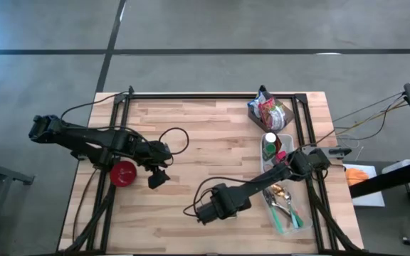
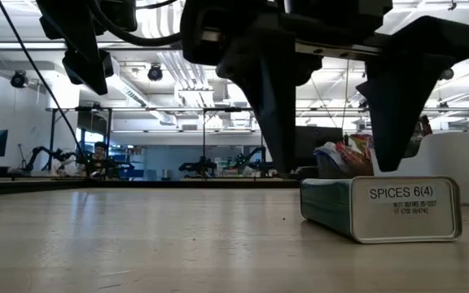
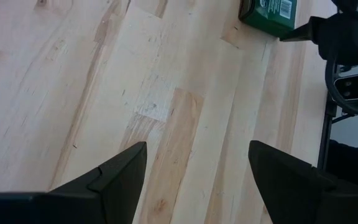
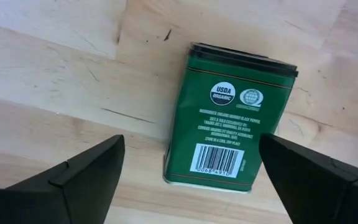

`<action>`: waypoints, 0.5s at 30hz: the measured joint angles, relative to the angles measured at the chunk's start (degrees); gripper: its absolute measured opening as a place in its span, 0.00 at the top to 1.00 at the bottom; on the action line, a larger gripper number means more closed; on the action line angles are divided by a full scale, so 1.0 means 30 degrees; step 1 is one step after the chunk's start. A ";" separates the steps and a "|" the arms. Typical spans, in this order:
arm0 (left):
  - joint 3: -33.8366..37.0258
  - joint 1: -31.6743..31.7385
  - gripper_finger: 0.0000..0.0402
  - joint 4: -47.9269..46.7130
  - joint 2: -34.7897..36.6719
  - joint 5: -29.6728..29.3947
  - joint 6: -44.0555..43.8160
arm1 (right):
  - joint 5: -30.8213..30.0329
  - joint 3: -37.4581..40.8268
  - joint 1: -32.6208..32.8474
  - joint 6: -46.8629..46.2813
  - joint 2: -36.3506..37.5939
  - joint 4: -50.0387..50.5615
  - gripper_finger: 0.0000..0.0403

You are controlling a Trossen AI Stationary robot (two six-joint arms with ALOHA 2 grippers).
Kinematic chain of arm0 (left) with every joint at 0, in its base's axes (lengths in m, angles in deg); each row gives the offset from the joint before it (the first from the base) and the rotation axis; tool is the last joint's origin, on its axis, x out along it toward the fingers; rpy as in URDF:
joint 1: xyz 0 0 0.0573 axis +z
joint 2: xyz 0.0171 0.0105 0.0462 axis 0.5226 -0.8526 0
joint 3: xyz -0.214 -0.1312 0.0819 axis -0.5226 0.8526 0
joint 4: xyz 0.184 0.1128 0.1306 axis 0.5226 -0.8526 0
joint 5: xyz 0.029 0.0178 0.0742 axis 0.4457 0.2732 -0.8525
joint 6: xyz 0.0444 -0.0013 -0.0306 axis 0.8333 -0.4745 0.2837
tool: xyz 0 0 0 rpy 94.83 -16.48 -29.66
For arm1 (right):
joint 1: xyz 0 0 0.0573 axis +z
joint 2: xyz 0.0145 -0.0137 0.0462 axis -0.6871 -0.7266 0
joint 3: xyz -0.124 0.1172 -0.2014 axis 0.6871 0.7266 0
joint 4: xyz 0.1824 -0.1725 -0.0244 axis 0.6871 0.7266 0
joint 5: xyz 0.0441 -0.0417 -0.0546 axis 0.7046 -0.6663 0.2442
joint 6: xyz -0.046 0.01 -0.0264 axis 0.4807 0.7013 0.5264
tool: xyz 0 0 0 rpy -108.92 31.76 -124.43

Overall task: Pick & Place Food Item
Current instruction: Put the green seasoning can into the white bin

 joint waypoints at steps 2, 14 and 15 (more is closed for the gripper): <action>0.0000 0.0000 0.30 0.0000 0.0000 -0.0001 0.0000 | 0.0002 0.0010 -0.0015 -0.0009 -0.0007 0.0002 0.08; 0.0000 0.0007 0.30 0.0000 0.0000 -0.0005 0.0347 | 0.0910 -0.0030 -0.0022 0.0296 -0.0007 -0.0207 0.08; 0.0000 0.0007 0.30 -0.0003 0.0000 -0.0005 0.0430 | 0.1000 -0.0033 -0.0022 0.0318 -0.0007 -0.0215 0.08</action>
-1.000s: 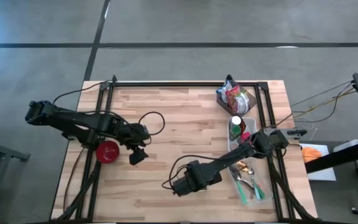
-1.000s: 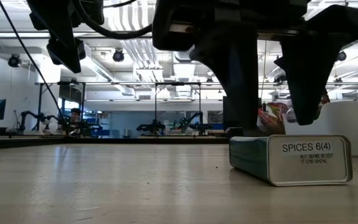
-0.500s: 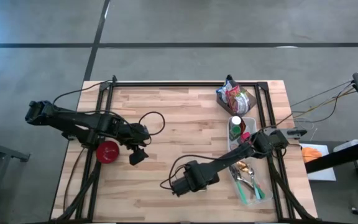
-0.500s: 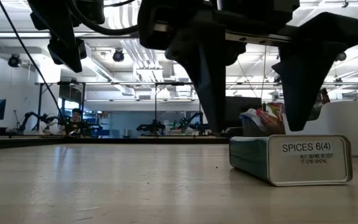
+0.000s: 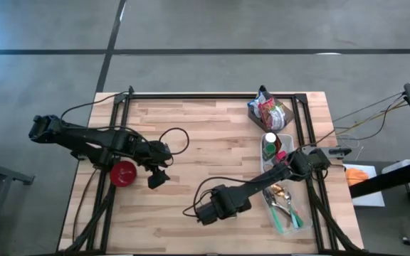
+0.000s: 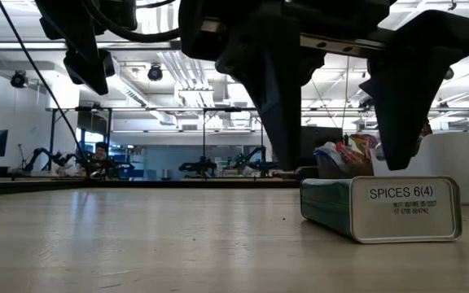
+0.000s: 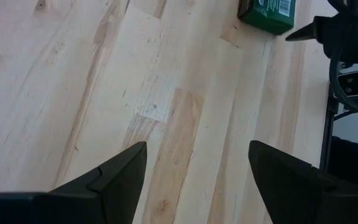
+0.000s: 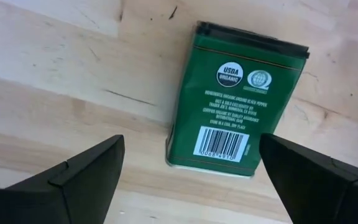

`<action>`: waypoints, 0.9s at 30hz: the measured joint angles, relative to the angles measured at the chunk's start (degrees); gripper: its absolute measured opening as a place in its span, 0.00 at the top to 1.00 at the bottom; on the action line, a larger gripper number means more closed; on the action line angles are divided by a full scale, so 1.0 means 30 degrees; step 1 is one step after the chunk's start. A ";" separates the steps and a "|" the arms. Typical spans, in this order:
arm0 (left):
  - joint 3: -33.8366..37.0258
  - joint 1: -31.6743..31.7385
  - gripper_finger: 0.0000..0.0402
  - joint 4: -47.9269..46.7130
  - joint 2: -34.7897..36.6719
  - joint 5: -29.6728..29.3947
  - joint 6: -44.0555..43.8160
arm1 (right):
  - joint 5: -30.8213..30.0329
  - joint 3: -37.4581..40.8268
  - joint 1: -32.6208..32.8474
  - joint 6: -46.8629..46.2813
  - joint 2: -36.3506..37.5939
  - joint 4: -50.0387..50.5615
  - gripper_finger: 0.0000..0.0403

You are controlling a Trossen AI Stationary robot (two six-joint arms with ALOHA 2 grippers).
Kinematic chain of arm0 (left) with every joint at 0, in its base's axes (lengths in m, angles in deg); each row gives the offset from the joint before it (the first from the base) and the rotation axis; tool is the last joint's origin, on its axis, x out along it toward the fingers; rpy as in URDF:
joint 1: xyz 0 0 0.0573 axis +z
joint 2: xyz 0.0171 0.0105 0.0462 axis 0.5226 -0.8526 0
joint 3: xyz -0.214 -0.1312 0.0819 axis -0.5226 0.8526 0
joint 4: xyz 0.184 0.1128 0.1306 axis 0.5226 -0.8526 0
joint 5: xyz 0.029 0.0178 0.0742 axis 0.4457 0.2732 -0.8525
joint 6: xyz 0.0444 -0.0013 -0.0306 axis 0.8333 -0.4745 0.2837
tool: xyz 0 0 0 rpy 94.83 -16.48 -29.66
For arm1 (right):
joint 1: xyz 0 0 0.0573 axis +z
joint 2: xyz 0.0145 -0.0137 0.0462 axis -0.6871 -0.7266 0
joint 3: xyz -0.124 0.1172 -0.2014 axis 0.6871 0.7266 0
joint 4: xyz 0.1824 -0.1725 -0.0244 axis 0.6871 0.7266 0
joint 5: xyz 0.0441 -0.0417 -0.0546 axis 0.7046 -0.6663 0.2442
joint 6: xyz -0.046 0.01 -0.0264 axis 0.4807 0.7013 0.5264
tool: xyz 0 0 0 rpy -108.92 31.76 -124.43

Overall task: Pick & Place Food Item
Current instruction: Put the green seasoning can into the white bin

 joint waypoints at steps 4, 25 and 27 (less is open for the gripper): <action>0.0000 0.0000 0.30 -0.0005 0.0000 0.0000 0.0007 | -0.0072 0.0000 0.0000 -0.0311 0.0000 0.0011 0.08; 0.0000 0.0000 0.30 -0.0183 0.0000 0.0000 0.0313 | -0.2464 -0.0031 0.0881 -0.3827 0.0051 0.1678 0.08; 0.0000 0.0000 0.30 -0.0158 0.0000 0.0000 0.0508 | -0.2479 0.0092 0.0896 -0.3927 0.0022 0.1306 0.08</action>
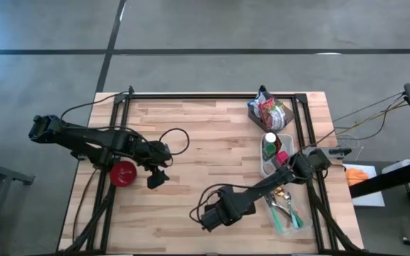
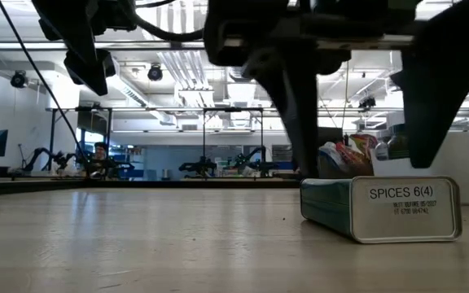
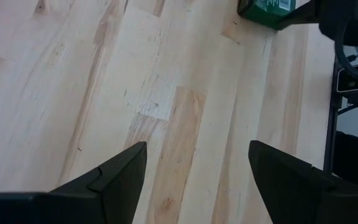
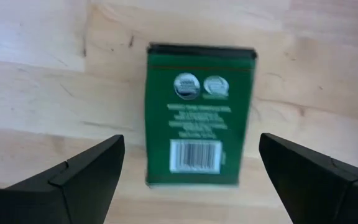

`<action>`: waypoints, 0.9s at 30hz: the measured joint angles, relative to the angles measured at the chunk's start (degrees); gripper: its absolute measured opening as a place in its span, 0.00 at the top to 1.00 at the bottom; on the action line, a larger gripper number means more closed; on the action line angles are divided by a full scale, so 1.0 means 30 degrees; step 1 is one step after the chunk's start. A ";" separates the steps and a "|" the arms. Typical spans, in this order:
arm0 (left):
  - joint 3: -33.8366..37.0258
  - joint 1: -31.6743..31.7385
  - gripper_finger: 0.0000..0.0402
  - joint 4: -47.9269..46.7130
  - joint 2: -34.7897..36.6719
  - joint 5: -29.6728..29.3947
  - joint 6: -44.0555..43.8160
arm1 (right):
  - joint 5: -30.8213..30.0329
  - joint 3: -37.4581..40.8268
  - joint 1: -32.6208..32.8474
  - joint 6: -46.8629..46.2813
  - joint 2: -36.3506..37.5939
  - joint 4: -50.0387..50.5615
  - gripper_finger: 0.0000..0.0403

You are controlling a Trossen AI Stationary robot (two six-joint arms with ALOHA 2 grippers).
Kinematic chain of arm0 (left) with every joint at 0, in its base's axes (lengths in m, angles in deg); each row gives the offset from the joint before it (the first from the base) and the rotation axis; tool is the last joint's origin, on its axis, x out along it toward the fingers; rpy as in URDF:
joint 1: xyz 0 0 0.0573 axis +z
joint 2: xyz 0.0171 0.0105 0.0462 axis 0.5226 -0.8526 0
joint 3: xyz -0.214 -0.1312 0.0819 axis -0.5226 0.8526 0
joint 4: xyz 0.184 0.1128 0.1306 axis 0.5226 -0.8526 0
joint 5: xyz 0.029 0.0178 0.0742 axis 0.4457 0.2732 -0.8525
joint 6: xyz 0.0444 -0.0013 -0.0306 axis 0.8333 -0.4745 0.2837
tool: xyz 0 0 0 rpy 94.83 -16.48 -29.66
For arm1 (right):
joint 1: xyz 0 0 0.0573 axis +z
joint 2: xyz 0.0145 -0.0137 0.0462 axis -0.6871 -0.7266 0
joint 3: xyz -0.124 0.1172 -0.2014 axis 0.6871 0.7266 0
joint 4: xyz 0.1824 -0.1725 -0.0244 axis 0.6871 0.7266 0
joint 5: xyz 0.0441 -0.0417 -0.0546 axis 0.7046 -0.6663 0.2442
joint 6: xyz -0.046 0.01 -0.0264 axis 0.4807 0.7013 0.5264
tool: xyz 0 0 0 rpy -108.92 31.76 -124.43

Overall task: Pick & Place Food Item
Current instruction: Put the green seasoning can into the white bin

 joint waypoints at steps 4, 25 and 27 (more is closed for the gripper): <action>0.0000 0.0000 0.30 0.0000 0.0000 0.0000 0.0060 | -0.0603 0.0659 -0.0015 -0.0052 -0.0015 -0.1218 0.08; 0.0000 -0.0007 0.30 -0.0015 0.0000 0.0000 0.0045 | -0.1549 0.2469 0.0240 -0.0779 -0.0066 -0.3820 0.38; 0.0000 -0.0007 0.30 -0.0015 0.0000 0.0000 0.0019 | -0.1742 0.2378 0.0248 -0.0737 -0.0066 -0.3828 0.38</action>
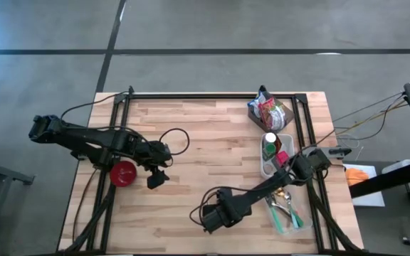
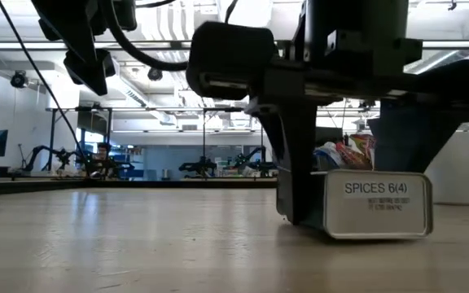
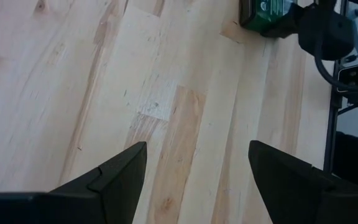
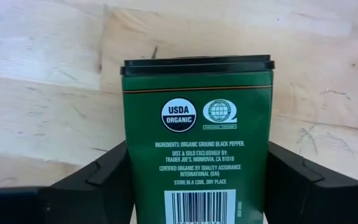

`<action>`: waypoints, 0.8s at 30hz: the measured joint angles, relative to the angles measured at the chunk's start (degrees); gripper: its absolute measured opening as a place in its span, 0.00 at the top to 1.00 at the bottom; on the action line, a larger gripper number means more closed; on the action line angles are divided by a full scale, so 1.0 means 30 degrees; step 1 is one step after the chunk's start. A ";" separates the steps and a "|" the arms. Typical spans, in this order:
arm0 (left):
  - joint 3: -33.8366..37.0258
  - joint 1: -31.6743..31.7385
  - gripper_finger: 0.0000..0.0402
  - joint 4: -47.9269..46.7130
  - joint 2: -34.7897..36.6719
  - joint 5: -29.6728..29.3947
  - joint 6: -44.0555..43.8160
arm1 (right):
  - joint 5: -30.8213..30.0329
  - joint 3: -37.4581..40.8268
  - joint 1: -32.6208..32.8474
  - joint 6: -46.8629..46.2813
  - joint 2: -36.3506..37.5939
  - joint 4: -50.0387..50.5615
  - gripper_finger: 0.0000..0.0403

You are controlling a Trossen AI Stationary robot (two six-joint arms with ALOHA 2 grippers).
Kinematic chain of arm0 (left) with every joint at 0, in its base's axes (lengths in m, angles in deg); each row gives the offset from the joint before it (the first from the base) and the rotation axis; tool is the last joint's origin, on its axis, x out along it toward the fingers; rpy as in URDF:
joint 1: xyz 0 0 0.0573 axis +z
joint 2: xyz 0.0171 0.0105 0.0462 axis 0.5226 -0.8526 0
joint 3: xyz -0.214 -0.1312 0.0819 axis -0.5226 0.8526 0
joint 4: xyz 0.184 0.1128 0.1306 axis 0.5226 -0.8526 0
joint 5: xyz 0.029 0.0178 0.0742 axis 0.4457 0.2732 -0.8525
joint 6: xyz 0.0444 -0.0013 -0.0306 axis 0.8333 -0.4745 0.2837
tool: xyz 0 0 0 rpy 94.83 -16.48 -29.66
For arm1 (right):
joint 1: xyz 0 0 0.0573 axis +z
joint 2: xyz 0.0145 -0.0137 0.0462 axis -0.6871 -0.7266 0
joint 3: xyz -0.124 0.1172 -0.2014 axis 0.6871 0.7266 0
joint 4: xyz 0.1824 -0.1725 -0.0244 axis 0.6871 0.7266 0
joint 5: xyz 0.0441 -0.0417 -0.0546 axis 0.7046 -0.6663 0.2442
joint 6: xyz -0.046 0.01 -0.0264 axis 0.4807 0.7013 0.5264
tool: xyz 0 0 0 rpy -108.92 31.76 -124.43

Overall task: Pick & Place Food Item
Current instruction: Put the green seasoning can into the white bin

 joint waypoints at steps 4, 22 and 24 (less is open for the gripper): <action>0.0000 0.0000 0.30 -0.0024 0.0000 0.0000 -0.0107 | -0.0355 -0.0238 0.0130 0.0129 0.0015 0.0062 0.38; 0.0000 -0.0881 0.30 0.7024 0.0189 0.2157 -0.2853 | -1.5910 -0.4117 0.3167 0.7087 0.3785 -0.0714 0.38; 0.0000 -0.1364 0.30 0.9449 0.0154 0.1688 -0.5442 | -1.7557 -0.4381 0.3184 0.7385 0.4075 -0.0636 0.38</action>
